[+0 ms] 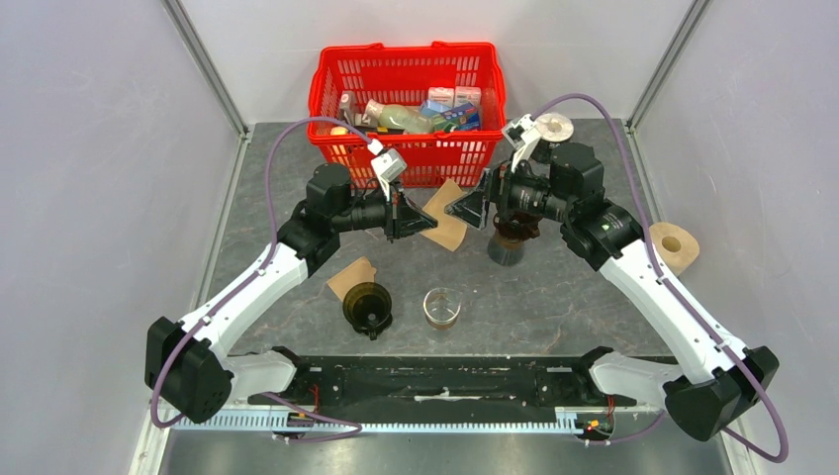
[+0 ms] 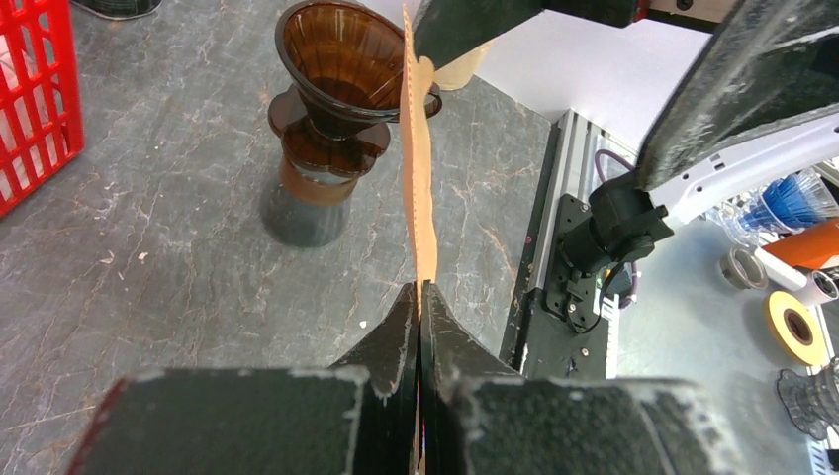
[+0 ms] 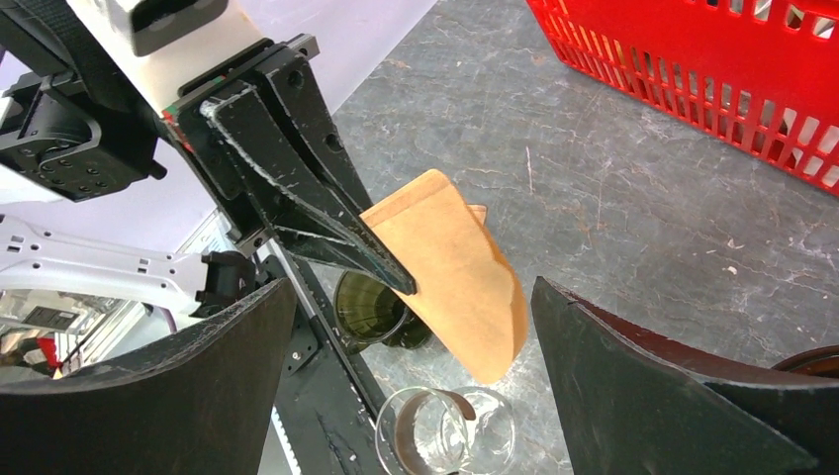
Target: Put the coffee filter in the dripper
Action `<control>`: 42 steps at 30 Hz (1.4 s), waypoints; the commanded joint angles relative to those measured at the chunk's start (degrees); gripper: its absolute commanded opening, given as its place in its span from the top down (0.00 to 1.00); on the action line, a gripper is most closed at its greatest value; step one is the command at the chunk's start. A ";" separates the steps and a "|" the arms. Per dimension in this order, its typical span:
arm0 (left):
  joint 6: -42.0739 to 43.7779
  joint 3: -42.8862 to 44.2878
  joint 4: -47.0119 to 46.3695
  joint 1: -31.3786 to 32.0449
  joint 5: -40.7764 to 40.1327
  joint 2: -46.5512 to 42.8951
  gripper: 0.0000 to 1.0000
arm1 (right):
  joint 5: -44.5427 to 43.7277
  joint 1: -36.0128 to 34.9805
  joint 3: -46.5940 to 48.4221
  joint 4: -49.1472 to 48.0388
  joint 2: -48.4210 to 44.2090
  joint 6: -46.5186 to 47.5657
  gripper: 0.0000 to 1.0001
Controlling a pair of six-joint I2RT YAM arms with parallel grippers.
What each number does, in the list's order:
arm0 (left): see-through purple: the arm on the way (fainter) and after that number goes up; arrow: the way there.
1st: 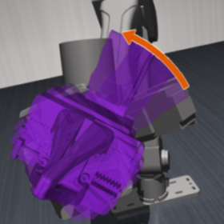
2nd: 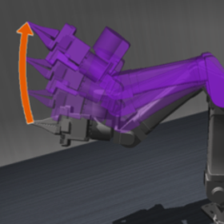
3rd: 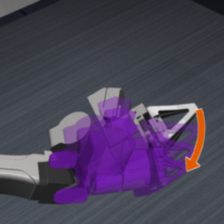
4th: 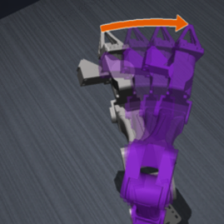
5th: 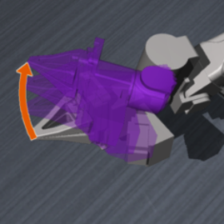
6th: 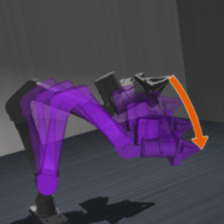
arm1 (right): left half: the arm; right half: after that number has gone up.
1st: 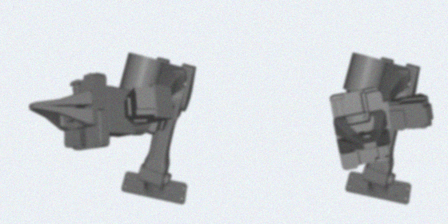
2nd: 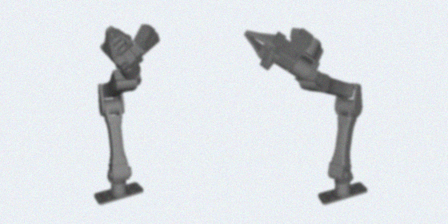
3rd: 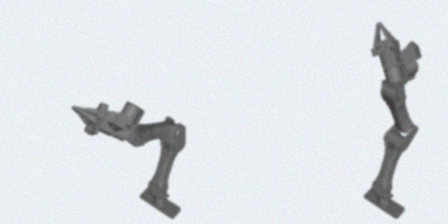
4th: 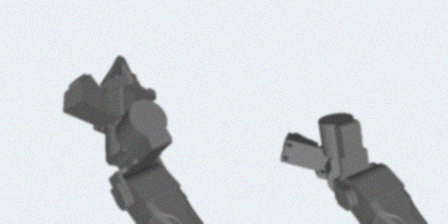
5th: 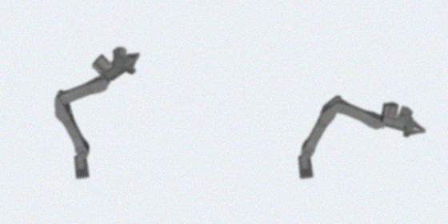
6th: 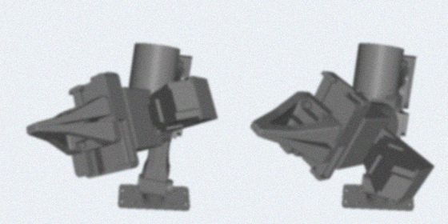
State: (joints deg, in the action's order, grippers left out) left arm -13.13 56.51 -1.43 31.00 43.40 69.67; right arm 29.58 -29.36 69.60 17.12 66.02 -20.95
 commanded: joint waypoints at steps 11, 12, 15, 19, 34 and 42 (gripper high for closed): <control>2.75 0.88 1.00 0.31 -0.96 -1.70 0.98 | -2.81 0.01 3.43 0.37 -0.34 0.45 0.03; 2.75 0.84 0.93 0.29 -0.99 -1.73 0.98 | -4.58 0.08 3.36 0.55 -0.34 0.58 0.03; 2.70 0.84 0.90 0.29 -0.87 -1.56 0.98 | -6.38 -0.07 3.24 0.70 -0.27 0.56 0.03; 2.58 0.88 0.52 0.29 -0.68 -1.36 0.98 | -3.35 0.05 3.48 0.26 0.80 0.04 0.03; 2.16 1.32 0.81 0.33 -2.10 -0.83 0.98 | 4.68 -0.02 4.20 -1.92 2.52 -2.39 0.03; 1.96 1.50 0.98 0.29 -2.68 -0.62 0.98 | 4.80 -0.03 4.01 -1.00 1.42 -2.48 0.03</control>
State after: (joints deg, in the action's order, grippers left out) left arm -12.36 56.51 0.32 31.00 41.67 69.56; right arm 33.21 -29.36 71.20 17.45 69.60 -22.98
